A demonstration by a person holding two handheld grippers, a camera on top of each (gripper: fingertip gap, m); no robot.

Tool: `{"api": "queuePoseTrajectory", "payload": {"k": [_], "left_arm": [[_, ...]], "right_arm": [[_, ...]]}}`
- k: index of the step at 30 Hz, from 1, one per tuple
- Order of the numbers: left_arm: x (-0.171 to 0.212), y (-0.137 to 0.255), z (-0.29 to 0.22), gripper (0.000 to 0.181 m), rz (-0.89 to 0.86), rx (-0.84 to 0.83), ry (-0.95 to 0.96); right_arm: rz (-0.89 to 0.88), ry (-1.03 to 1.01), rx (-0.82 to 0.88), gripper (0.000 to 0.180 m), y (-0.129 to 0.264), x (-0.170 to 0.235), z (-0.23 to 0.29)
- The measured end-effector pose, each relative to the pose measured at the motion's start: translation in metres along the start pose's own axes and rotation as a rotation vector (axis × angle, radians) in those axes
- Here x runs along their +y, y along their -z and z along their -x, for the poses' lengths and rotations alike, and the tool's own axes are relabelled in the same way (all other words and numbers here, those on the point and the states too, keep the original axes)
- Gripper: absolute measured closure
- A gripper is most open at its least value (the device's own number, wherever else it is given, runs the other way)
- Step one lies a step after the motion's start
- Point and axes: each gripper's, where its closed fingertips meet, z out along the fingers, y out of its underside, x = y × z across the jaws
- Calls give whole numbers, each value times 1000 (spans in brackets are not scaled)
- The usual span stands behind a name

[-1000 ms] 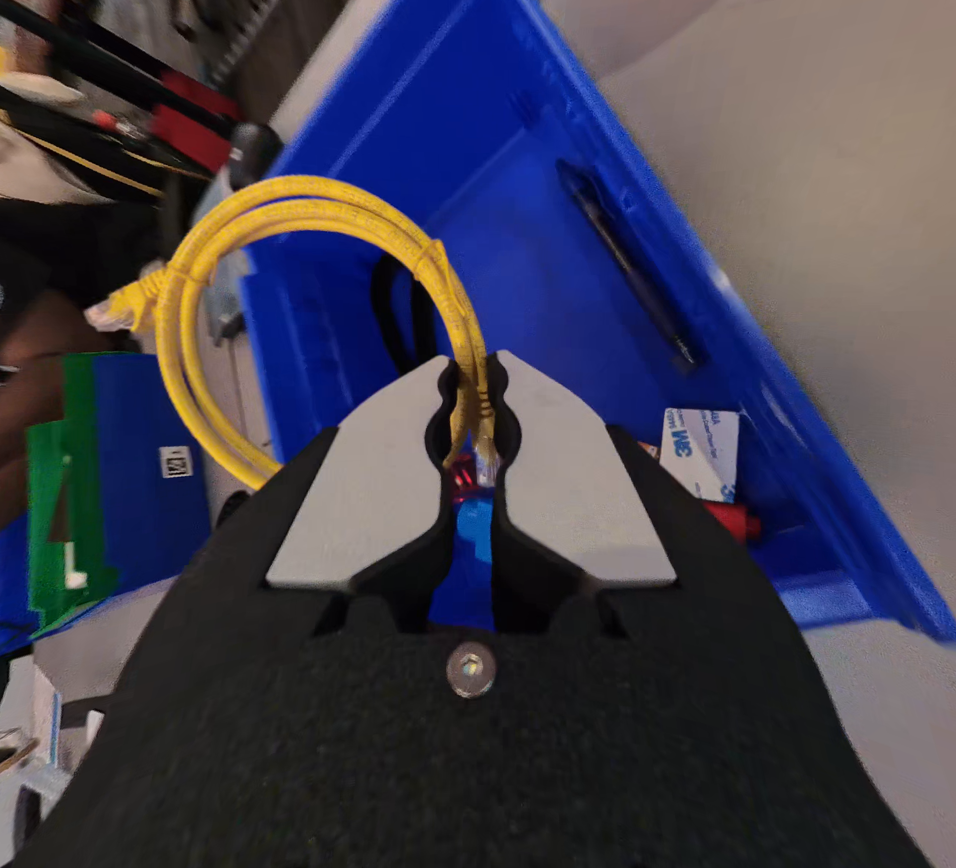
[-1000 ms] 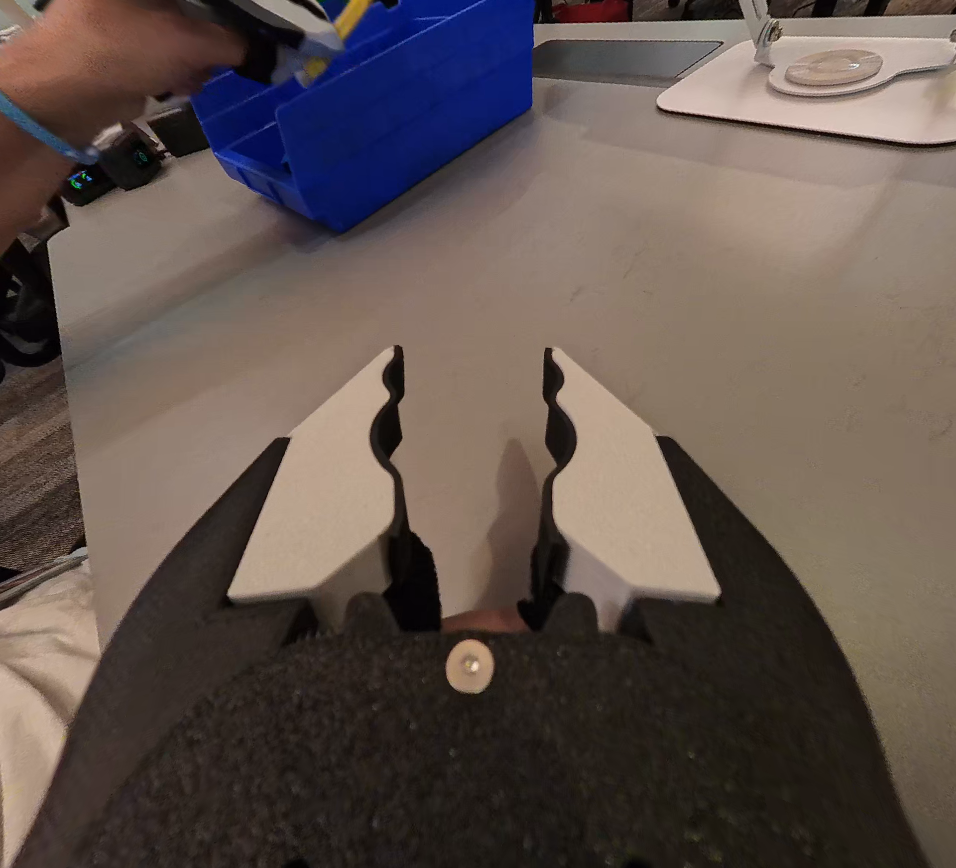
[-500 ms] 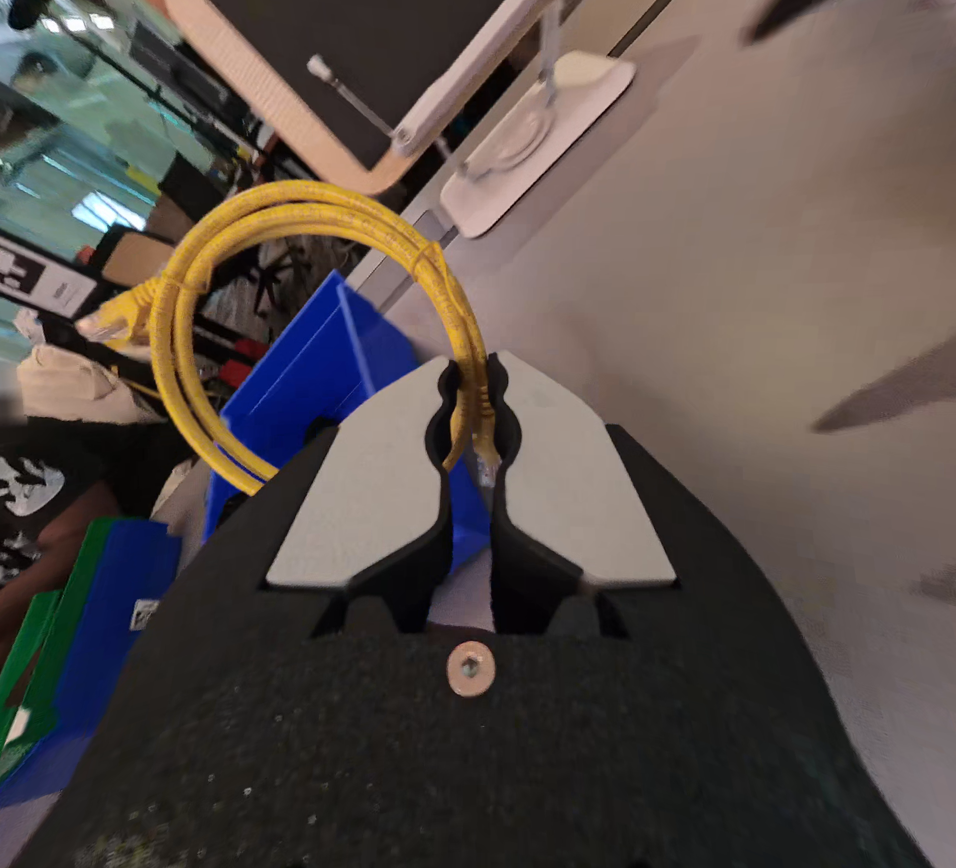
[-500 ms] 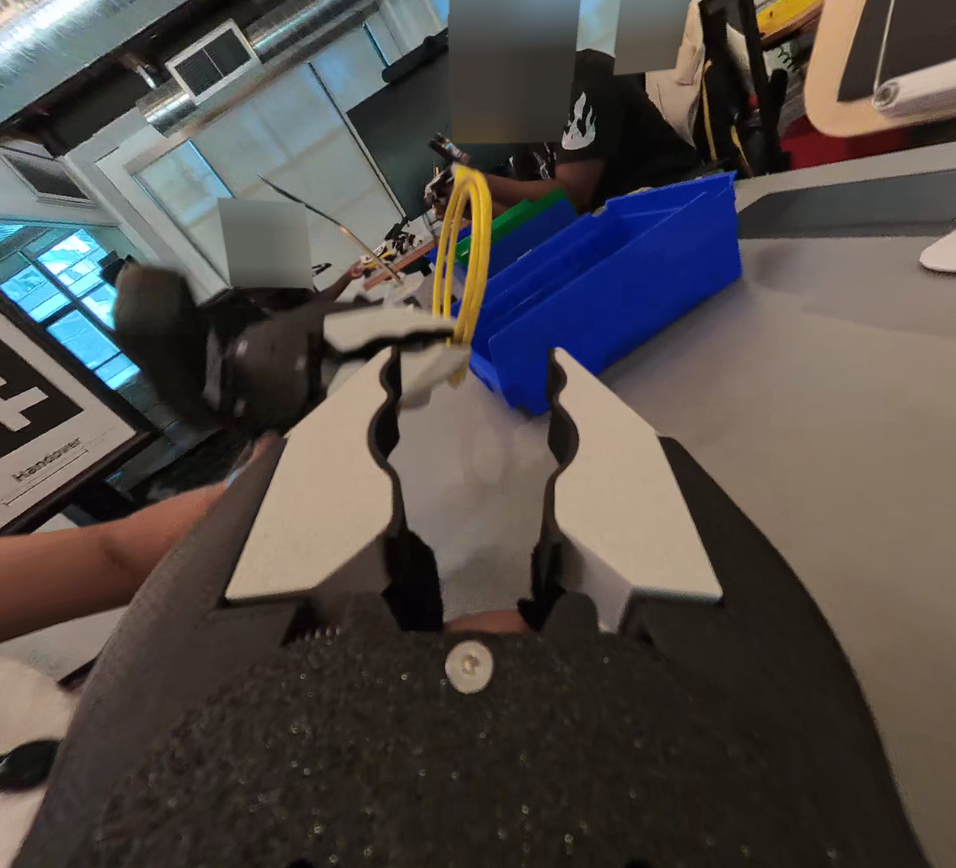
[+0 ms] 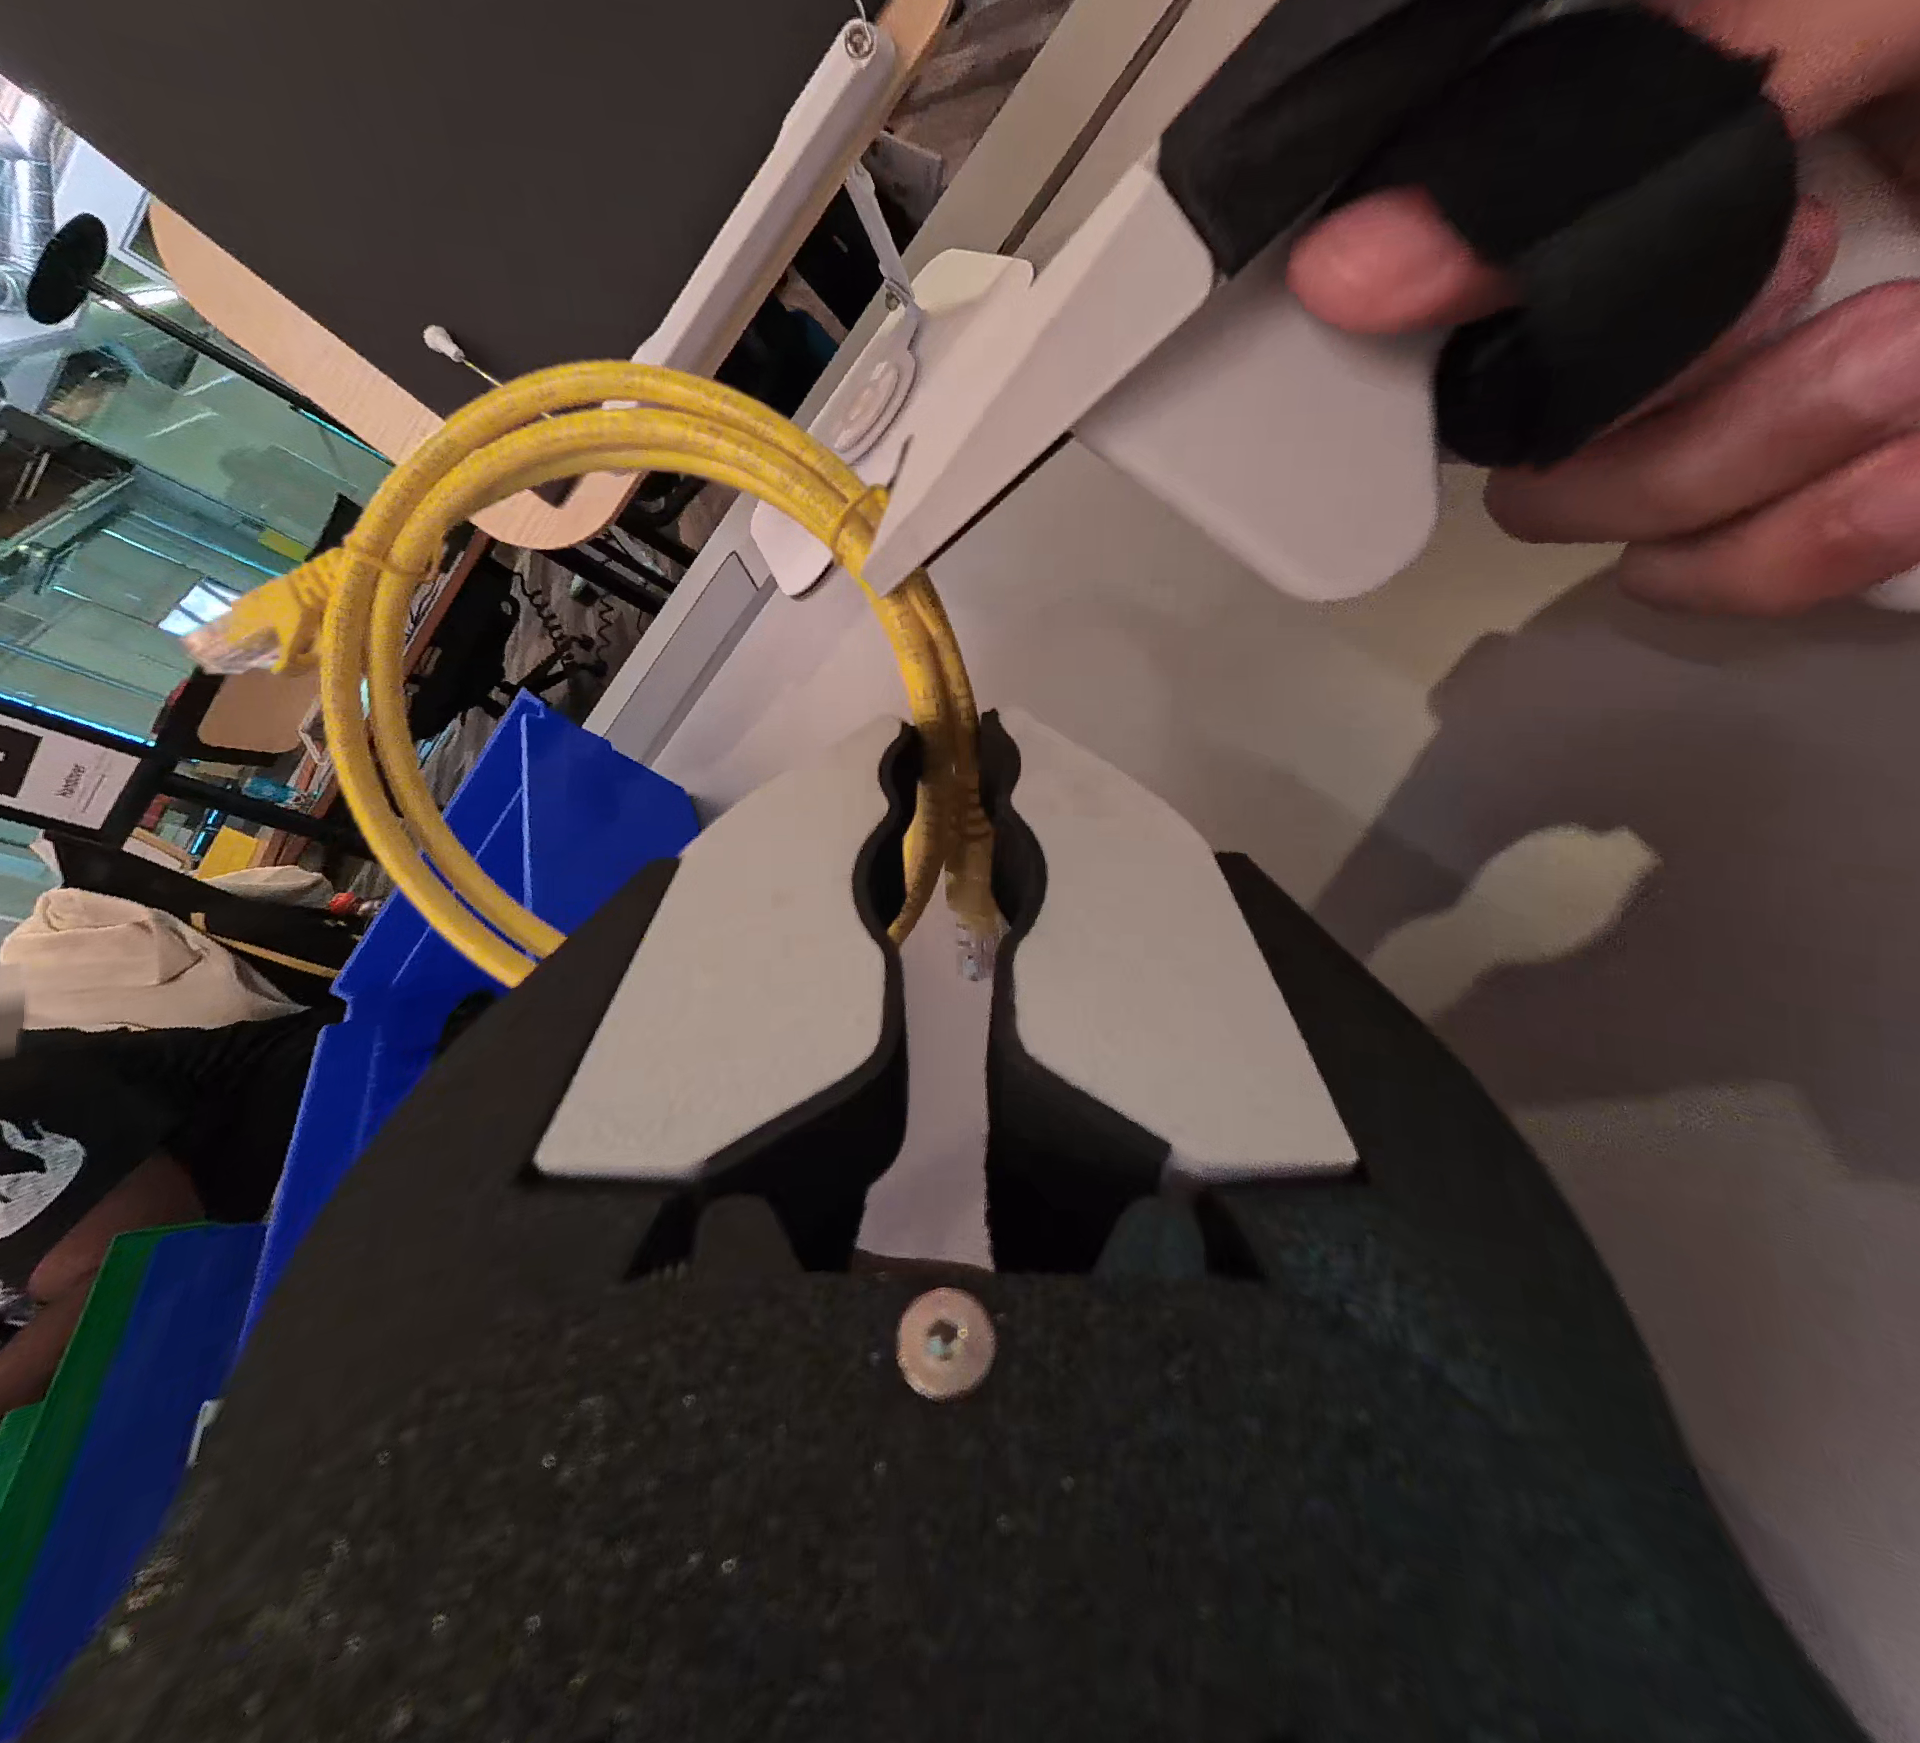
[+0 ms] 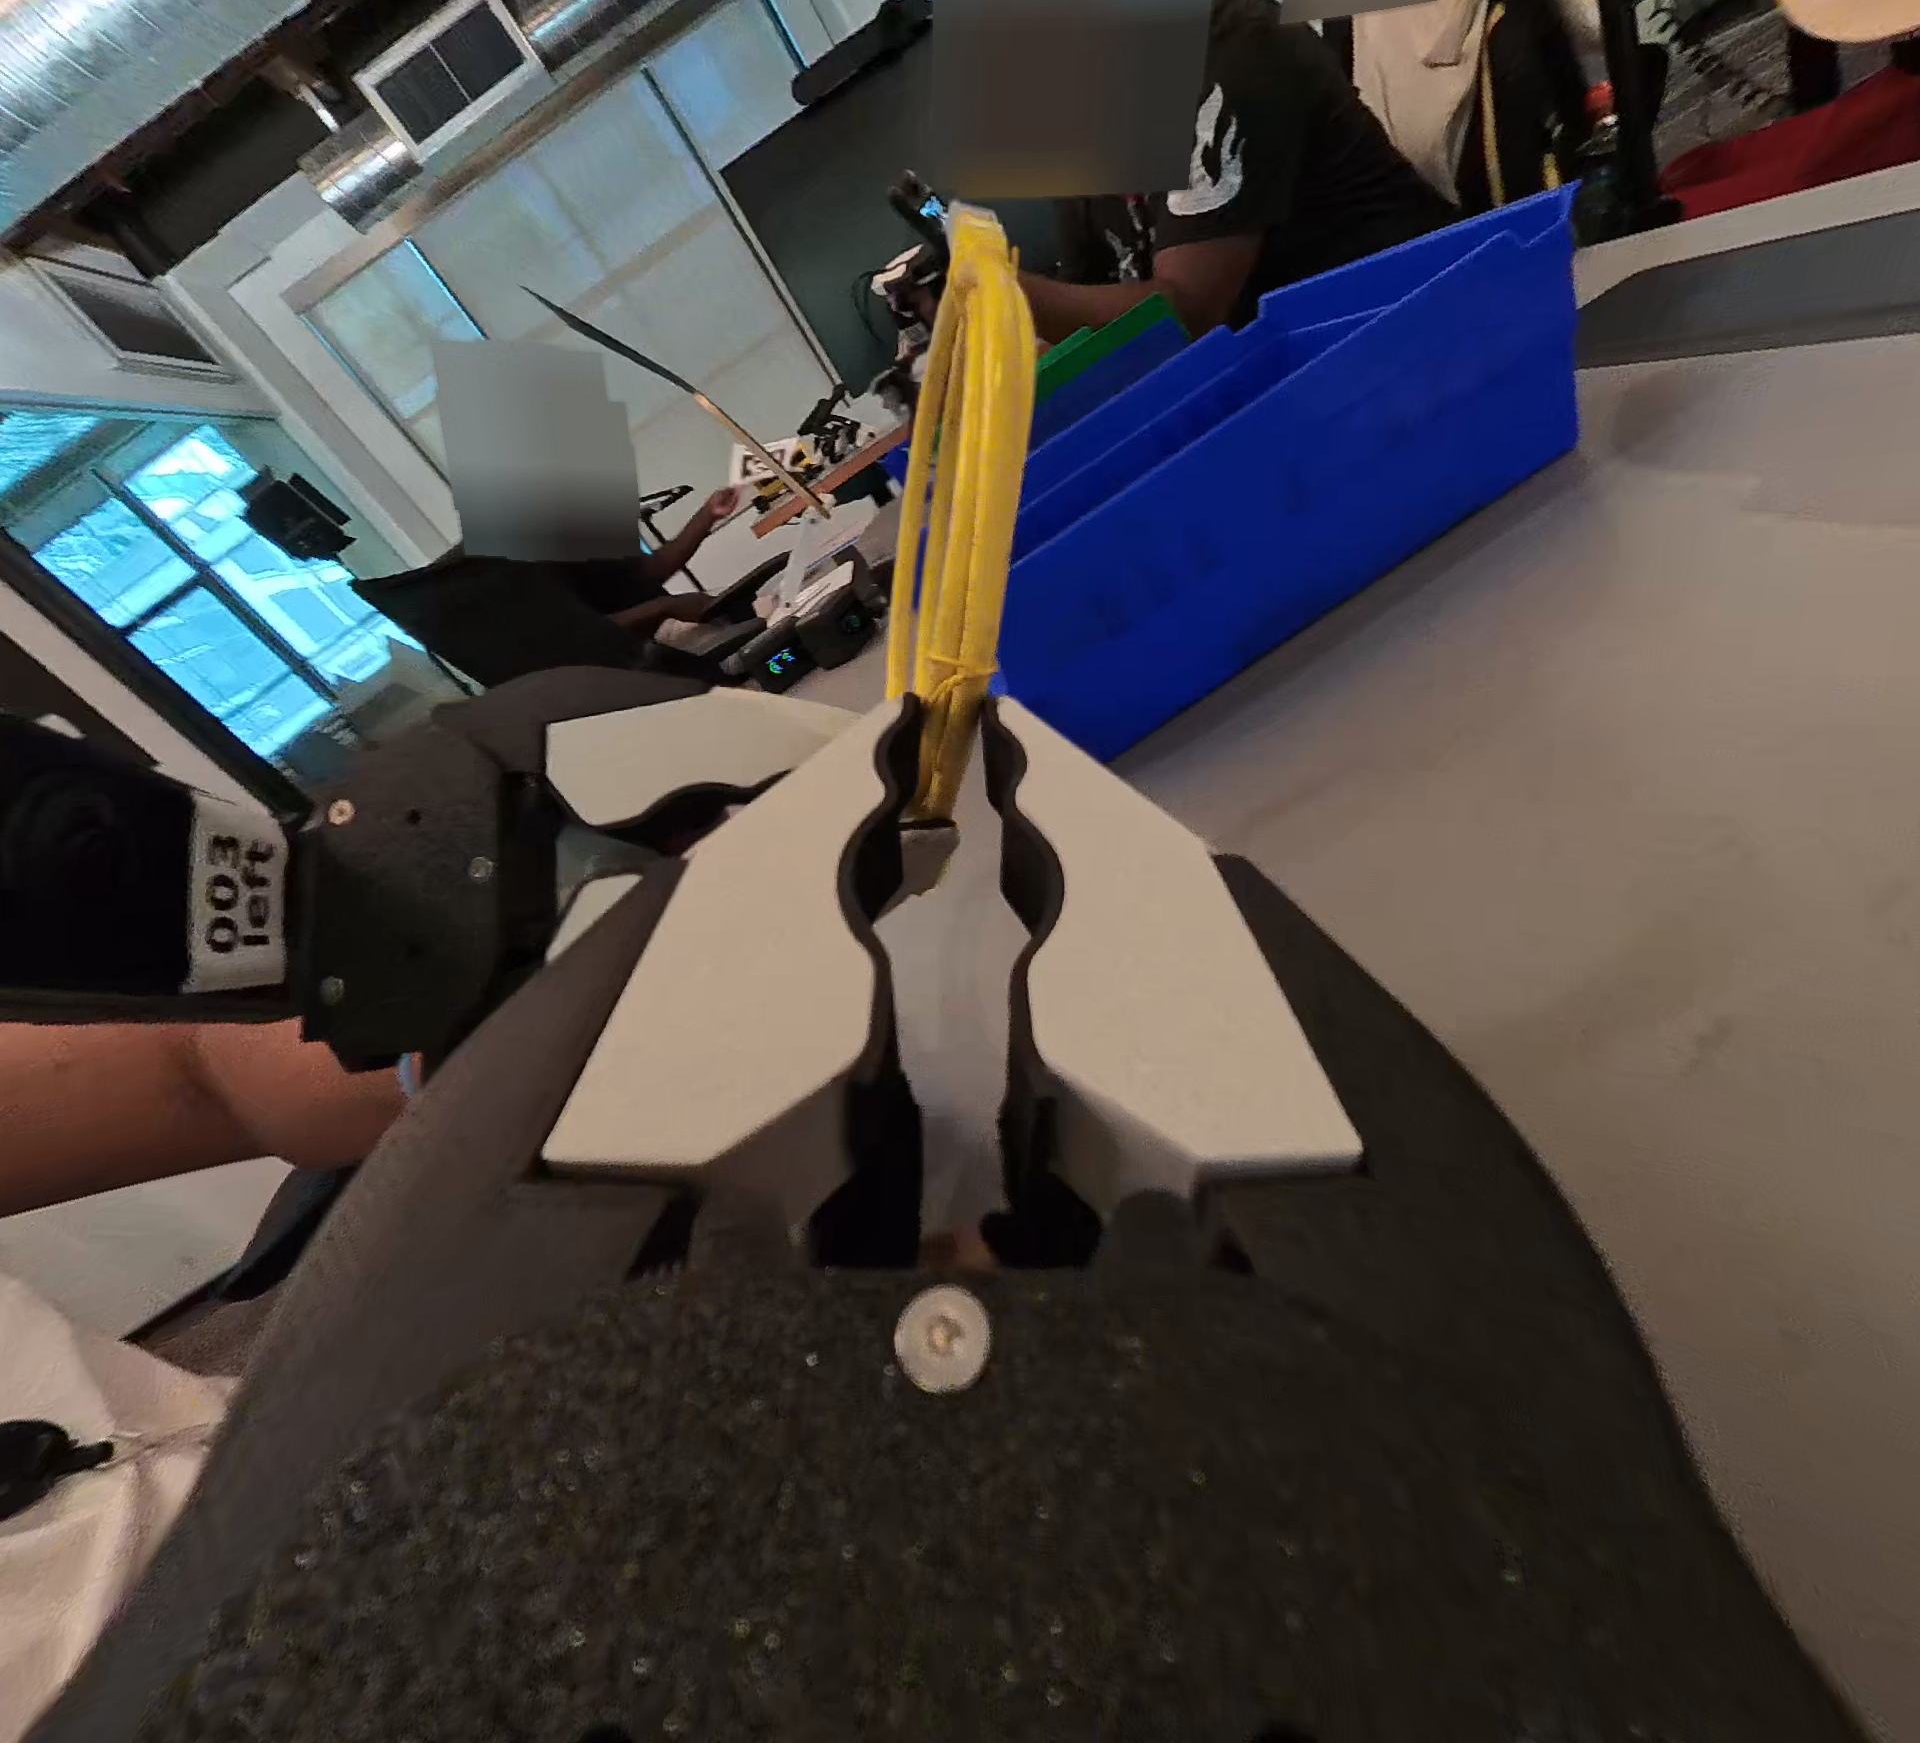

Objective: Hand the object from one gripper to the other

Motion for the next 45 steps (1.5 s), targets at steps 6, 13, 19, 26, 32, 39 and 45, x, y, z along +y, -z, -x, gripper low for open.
{"api": "queuePoseTrajectory", "payload": {"k": [6, 13, 19, 26, 32, 39, 45], "left_arm": [[1, -2, -5, 170, -9, 19, 17], [-4, -3, -14, 164, -58, 63, 35], [2, 1, -11, 138, -141, 226, 212], [14, 4, 13, 120, -238, 454, 426], [-9, 39, -22, 141, -364, 839, 458], [-18, 46, -17, 168, -398, 891, 503], [-17, 35, 24, 169, -455, 798, 782]], "right_arm": [[9, -64, -20, 169, 2, 3, -1], [70, 111, 54, 171, 8, 2, -6], [141, 366, 160, 172, 43, -17, -27], [214, 218, -126, 173, 81, -18, 4], [323, 165, -331, 173, 84, 1, 41], [275, 159, -279, 171, 77, -3, 33], [-14, 331, 91, 122, 69, -51, -9]]}}
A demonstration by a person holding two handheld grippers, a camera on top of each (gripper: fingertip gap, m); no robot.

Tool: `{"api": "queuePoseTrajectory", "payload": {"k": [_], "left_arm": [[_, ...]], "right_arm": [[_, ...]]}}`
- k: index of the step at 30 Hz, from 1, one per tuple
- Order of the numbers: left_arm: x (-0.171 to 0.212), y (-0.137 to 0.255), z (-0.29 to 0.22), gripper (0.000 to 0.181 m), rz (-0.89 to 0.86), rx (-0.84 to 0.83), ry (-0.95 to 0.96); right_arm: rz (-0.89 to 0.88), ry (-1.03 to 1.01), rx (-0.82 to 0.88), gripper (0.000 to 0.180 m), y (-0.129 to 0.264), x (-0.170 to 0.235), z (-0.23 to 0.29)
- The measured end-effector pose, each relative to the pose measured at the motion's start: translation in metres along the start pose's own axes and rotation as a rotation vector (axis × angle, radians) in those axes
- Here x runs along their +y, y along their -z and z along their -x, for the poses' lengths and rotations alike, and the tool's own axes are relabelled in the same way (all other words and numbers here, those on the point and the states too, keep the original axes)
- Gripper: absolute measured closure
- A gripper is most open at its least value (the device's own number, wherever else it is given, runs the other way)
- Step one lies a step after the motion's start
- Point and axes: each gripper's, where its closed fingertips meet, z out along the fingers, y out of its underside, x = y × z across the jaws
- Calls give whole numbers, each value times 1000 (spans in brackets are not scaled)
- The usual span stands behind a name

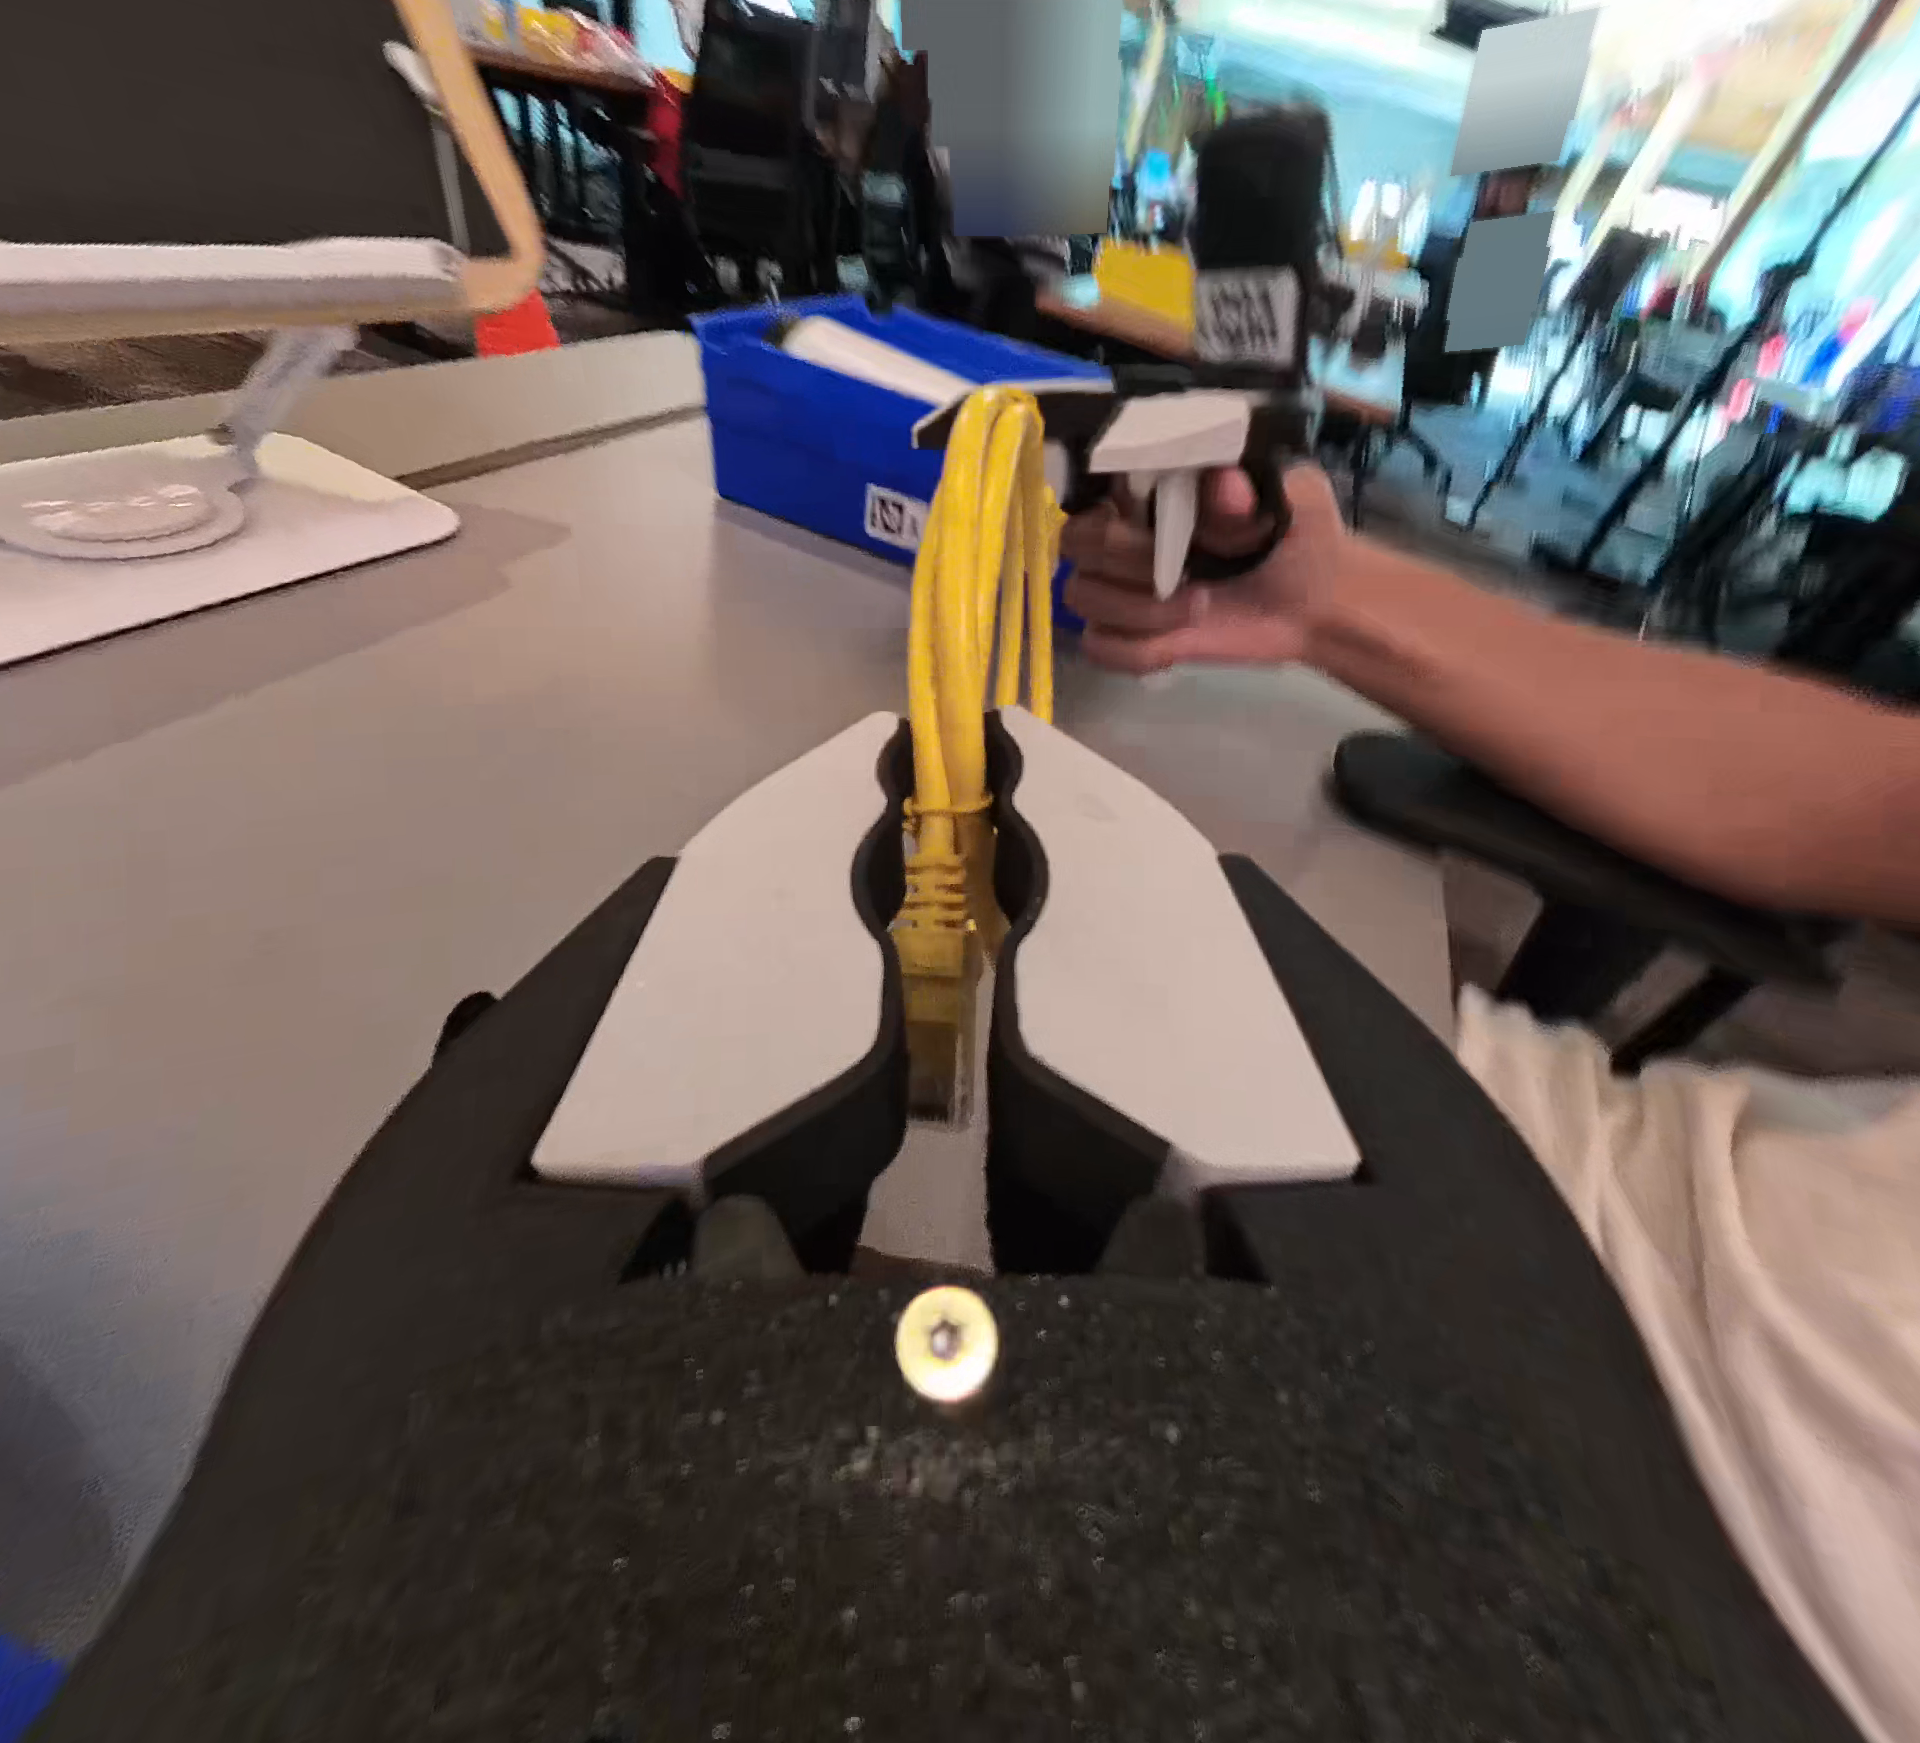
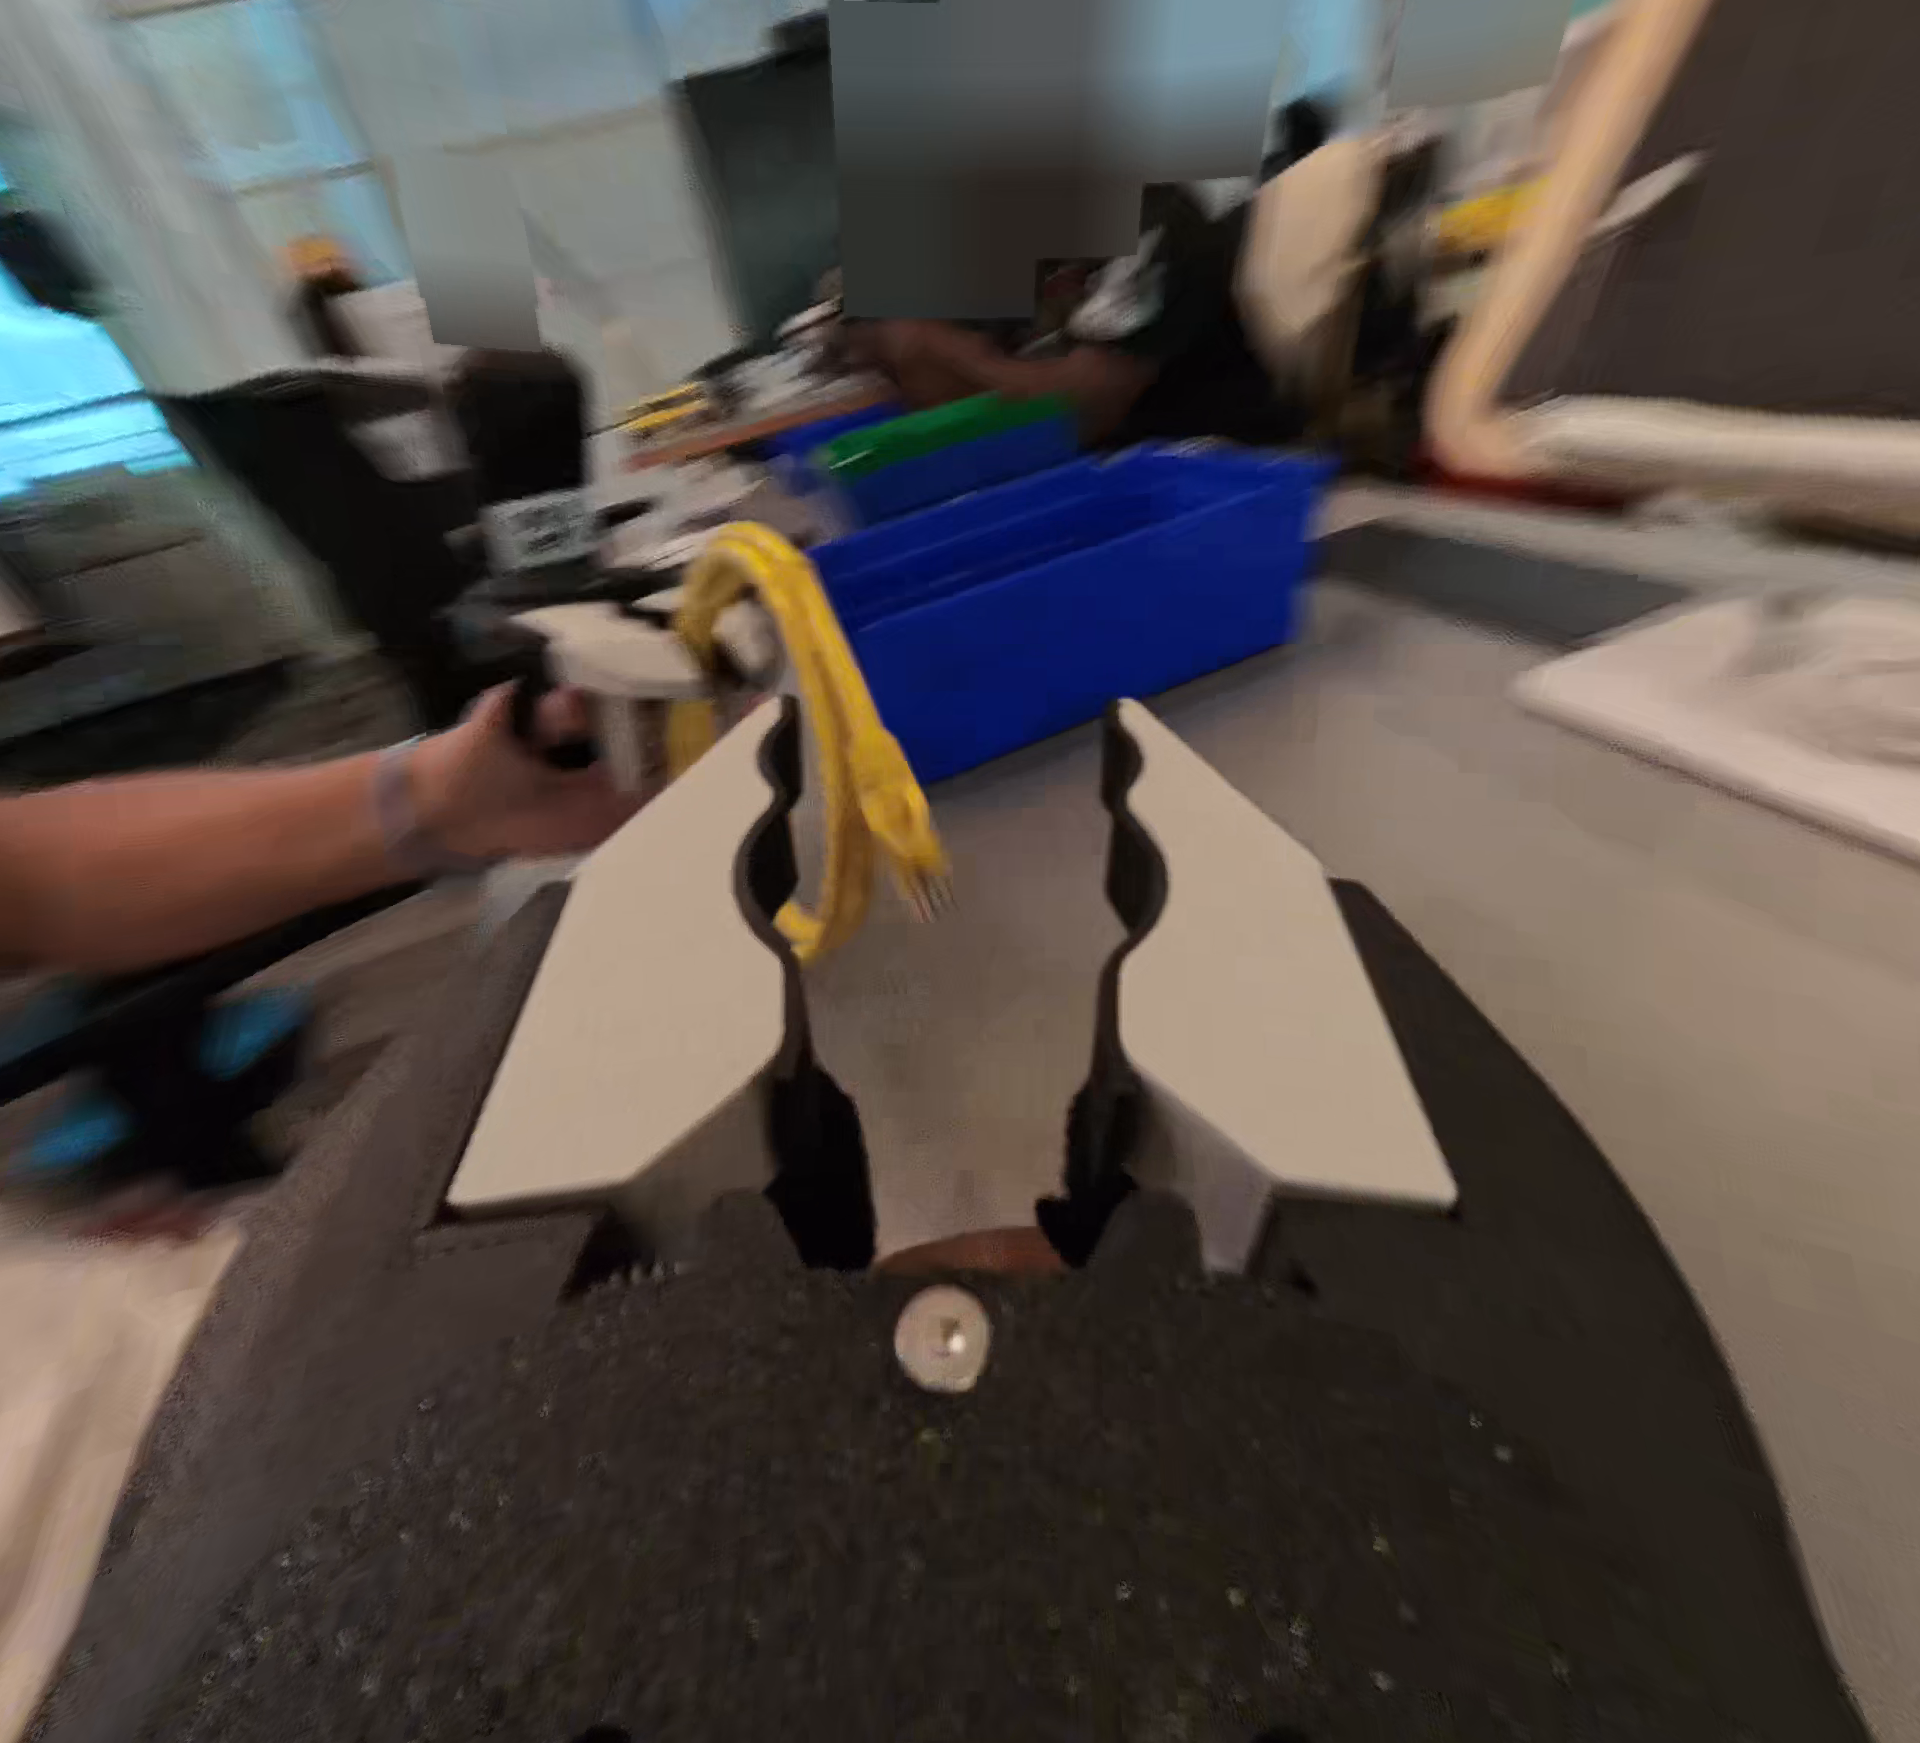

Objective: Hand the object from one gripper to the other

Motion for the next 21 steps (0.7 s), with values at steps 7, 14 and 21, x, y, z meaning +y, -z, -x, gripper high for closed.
{"api": "queuePoseTrajectory", "payload": {"k": [7, 14, 21], "left_arm": [[-22, 24, 40, 169, -218, -130, 270], [-17, 10, 21, 169, -240, -98, 367], [-12, 4, 15, 168, -245, -106, 346]], "right_arm": [[152, 967, 367, 117, -42, 32, 56], [334, 1603, 615, 127, -95, 65, 67], [346, 1730, 659, 174, -83, 56, 64]]}}
